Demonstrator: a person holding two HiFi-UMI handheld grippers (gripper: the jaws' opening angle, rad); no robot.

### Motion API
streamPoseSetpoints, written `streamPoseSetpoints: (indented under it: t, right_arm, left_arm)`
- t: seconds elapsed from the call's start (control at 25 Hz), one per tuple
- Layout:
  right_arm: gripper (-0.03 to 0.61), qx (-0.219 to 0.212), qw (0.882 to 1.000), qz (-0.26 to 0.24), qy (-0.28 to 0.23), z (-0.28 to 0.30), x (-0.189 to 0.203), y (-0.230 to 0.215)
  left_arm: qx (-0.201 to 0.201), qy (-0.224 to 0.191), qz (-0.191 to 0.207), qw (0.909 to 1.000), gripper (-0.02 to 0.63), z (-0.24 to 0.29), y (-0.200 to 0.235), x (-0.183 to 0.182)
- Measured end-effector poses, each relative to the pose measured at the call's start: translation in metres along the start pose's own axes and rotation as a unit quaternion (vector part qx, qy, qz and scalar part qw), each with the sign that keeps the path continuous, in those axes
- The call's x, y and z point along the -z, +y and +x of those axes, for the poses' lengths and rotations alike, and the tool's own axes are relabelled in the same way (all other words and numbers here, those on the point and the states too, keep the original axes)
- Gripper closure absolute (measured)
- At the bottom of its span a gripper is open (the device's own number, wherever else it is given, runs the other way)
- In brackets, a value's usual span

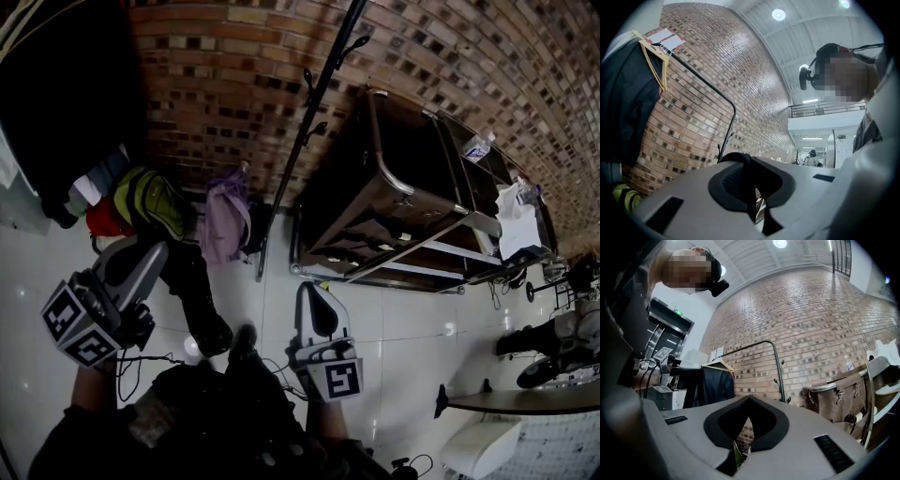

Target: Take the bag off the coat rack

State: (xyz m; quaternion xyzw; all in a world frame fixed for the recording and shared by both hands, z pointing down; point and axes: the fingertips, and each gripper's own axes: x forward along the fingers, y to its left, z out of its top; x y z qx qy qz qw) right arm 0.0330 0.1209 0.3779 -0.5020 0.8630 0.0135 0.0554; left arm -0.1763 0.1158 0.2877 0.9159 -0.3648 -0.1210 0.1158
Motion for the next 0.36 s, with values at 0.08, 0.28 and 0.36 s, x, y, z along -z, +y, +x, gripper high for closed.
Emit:
streamPoseSetpoints:
  t: [0.08,0.28,0.36]
  right_arm:
    - [0.572,-0.001,1.000,-0.007,0.005,-0.009,0.000,0.013]
    - [0.574,0.002,1.000,-0.006,0.012,-0.024,0.004,0.039]
    - [0.572,0.004,1.000,-0.006,0.011,-0.028,0.006,0.049]
  left_arm:
    - [-0.006,0.003,-0.003,1.0000,0.586,-0.014,-0.003,0.004]
    - [-0.005,0.010,-0.009,0.9999,0.586,-0.039,-0.009,0.013]
    - [-0.002,0.013,-0.012,0.9998,0.586,-0.049,-0.010,0.016]
